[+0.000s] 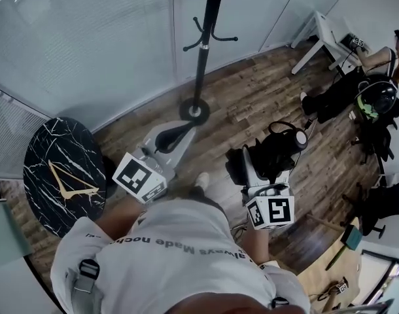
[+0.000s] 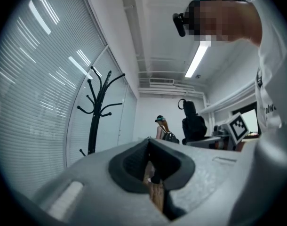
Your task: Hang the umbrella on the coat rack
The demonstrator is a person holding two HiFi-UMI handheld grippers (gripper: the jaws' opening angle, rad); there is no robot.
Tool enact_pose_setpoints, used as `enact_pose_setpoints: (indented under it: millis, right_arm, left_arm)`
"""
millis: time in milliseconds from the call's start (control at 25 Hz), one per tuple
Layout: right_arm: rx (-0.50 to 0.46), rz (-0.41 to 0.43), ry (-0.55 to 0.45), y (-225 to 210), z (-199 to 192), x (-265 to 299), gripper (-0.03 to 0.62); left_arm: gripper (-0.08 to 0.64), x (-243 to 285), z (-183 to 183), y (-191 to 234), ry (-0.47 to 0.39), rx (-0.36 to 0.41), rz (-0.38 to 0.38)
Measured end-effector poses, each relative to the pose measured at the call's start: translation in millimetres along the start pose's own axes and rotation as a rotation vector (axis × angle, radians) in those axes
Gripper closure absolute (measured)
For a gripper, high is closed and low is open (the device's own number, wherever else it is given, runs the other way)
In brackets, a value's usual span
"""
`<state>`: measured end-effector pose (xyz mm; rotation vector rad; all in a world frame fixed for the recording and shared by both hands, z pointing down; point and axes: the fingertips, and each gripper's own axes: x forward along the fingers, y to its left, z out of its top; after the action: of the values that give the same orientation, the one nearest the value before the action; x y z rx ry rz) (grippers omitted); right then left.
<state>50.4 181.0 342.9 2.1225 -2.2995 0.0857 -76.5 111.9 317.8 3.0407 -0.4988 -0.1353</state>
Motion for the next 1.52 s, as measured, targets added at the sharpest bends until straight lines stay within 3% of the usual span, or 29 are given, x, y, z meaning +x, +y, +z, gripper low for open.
enact_pose_setpoints:
  millis: [360,680,1080,1320,1520]
  right_arm:
    - [0.001,0.07,0.005,-106,-3,53,0.334]
    - [-0.005,0.143,0.02,-147,-4,111,0.334]
    - [-0.029,0.233,0.019,-139,-5,213,0.334]
    - [-0.052,0.286,0.014,-120,5,298,0.334]
    - [-0.065,0.306,0.018,-113,17,368,0.334]
  left_arm:
    - [0.555,131,-7,4,-0.007,-0.013,-0.032]
    - [0.534,188,1,30,-0.029,-0.039,-0.02]
    - [0.517,233,22,97,-0.12,-0.101,-0.092]
    - [0.517,260,53,164,-0.193,-0.097,-0.148]
    - [0.517,280,69,227,-0.211,-0.102,-0.151]
